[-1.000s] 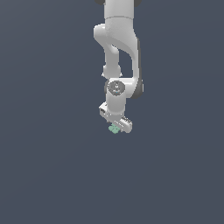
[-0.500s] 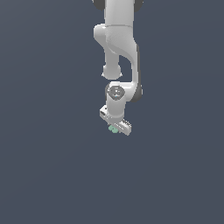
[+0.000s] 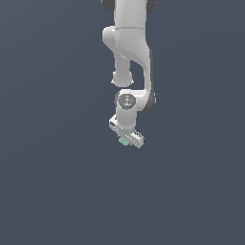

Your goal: Pick up the object and move it to a goal position.

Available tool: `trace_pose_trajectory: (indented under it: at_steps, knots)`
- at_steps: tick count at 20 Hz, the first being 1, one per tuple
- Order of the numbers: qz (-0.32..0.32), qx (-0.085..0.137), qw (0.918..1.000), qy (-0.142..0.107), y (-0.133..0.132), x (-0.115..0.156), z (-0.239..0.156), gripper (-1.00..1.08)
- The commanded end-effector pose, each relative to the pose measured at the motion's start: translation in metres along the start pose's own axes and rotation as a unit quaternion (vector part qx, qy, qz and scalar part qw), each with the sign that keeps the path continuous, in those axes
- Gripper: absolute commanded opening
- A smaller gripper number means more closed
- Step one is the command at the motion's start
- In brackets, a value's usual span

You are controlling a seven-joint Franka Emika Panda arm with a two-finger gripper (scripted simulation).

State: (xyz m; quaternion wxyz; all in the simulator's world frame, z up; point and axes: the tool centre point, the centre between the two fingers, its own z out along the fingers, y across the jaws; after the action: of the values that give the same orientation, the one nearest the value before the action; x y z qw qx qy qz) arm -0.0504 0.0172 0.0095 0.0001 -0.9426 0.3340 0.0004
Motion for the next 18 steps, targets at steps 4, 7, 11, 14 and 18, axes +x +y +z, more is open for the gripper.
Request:
trace_pose_trajectory:
  at_steps: [4,7,11,14,18]
  knots:
    - [0.0,0.0,1.0,0.0,0.0,0.004,-0.007,-1.0]
    - [0.0,0.0,1.0,0.0,0.001,0.01,-0.017,-1.0]
    - [0.0,0.0,1.0,0.0,0.001,0.021,-0.038,-1.0]
    - [0.0,0.0,1.0,0.0,0.002,0.033,-0.059,-1.0]
    - [0.0,0.0,1.0,0.0,0.004,0.052,-0.092,-1.0]
